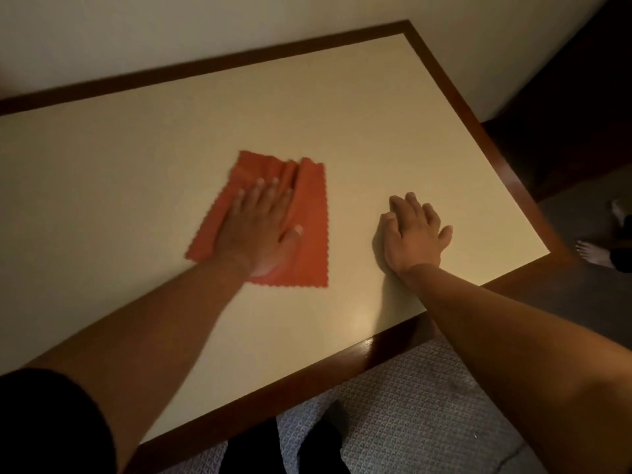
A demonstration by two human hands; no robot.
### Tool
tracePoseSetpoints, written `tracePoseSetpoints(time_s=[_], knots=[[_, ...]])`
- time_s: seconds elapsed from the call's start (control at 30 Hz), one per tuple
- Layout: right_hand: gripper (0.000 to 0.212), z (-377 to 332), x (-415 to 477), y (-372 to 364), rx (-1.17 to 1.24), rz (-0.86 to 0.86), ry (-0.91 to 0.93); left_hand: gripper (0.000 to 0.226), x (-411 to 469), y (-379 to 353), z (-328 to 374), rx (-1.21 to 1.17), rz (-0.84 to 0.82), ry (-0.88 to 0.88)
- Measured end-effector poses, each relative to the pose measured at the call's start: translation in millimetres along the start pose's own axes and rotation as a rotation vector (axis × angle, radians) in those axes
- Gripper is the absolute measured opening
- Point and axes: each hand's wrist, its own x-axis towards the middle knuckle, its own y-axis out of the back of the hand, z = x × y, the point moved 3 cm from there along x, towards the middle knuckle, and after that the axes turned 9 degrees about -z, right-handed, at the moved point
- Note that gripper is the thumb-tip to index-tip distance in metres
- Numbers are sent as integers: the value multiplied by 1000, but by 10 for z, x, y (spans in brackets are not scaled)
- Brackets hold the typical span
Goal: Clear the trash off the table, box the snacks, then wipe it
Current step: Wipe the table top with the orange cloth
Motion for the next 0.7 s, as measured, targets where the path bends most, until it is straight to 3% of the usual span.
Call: tracePoseSetpoints(time_s=[0.13,0.27,0.4,0.53,0.7], knots=[[44,42,-3,50,140,-8,6,72,-787,-389,1116,37,-90,-303],[42,86,-20,189,14,-32,48,65,-1268,-594,985,51,-94,-362],[29,148,152,395,-95,47,167,64,-1056,-457,-45,69,-45,-116],[33,216,387,376,-154,70,107,75,-300,-77,-1073,-32,8,205],[40,246,450,295,-162,80,68,85,927,488,-1530,-108,48,382]])
